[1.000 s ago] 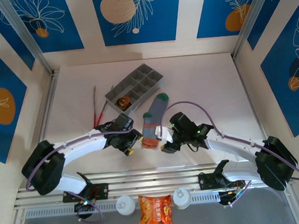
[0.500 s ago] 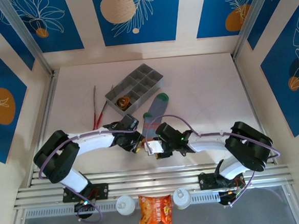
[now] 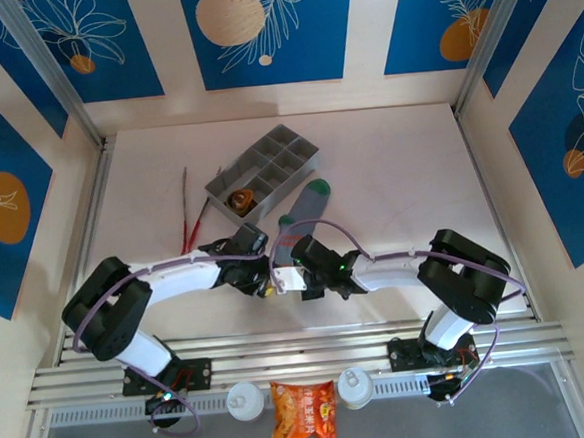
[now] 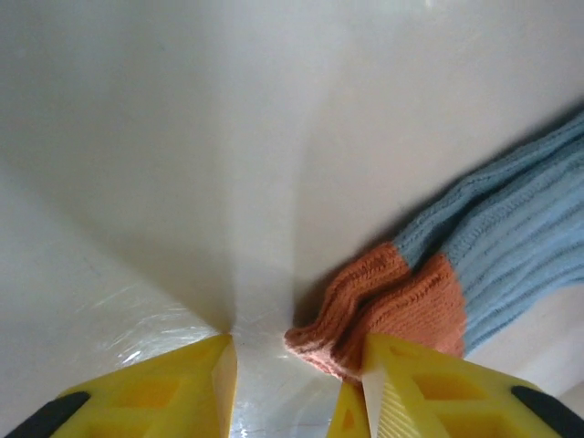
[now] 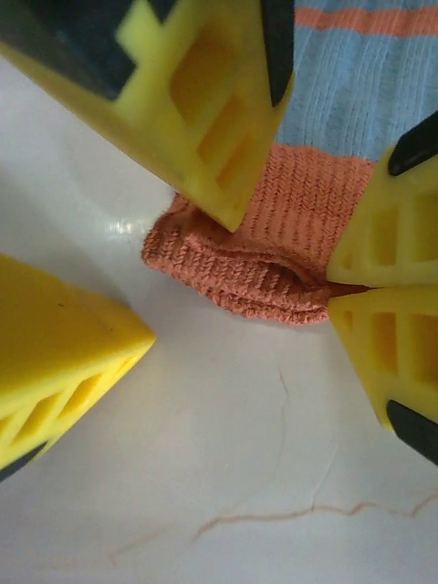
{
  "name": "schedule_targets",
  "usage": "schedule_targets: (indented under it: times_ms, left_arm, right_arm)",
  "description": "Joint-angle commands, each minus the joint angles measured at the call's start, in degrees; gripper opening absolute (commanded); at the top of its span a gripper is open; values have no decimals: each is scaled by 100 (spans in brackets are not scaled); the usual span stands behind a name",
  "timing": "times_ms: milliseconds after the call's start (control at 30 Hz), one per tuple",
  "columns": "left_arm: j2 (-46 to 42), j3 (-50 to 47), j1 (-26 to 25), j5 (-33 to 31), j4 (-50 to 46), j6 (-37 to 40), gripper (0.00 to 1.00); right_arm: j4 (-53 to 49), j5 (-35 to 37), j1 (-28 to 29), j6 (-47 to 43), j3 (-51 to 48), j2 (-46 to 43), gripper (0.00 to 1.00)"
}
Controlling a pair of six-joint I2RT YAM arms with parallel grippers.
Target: Roll the socks
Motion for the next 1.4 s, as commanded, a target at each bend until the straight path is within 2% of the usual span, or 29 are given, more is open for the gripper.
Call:
schedule_targets:
  times_ms: [0, 67, 300, 400, 533, 667, 800, 967, 1100, 1167, 1367]
  left_arm:
    - [-489, -32, 60, -81, 8, 90, 55]
    - [-660, -59, 98, -141, -176, 123, 62]
    - [-595, -176, 93, -2, 623, 4, 78]
    - [-534, -131, 65, 70, 636, 43, 78]
    - [-514, -162, 47, 210, 467, -34, 73]
    - [-648, -35, 50, 290, -307, -90, 72]
    - [-1113, 3, 65, 21, -1581, -125, 73]
    - [-1599, -741, 85, 220, -1069, -614, 74]
    - [-1936, -925, 86, 295, -1244, -673, 76]
    - [-2197, -1144, 96, 254, -1299, -816, 76]
    - [-2714, -1669, 164, 208, -1139, -1093, 76]
  right_arm:
    - [-433, 87, -11, 373, 197, 13, 0]
    - [-724, -184, -22, 604, 289, -111, 0]
    - [-1539, -1026, -83, 1338, 598, -335, 0]
    - [-1795, -1134, -147, 1521, 773, -265, 0]
    - [-2085, -1275, -177, 1767, 1025, -178, 0]
    - [-2245, -1270, -107, 2111, 1295, -98, 0]
    - [-2123, -1140, 80, 2487, 1424, -4, 0]
    - [-1369, -931, 513, 2537, 1113, 93, 0]
    - [-283, -807, 875, 2314, 576, 47, 0]
    - [-149, -778, 907, 2224, 627, 230, 0]
    - [-88, -1455, 869, 1511, 1029, 766, 0]
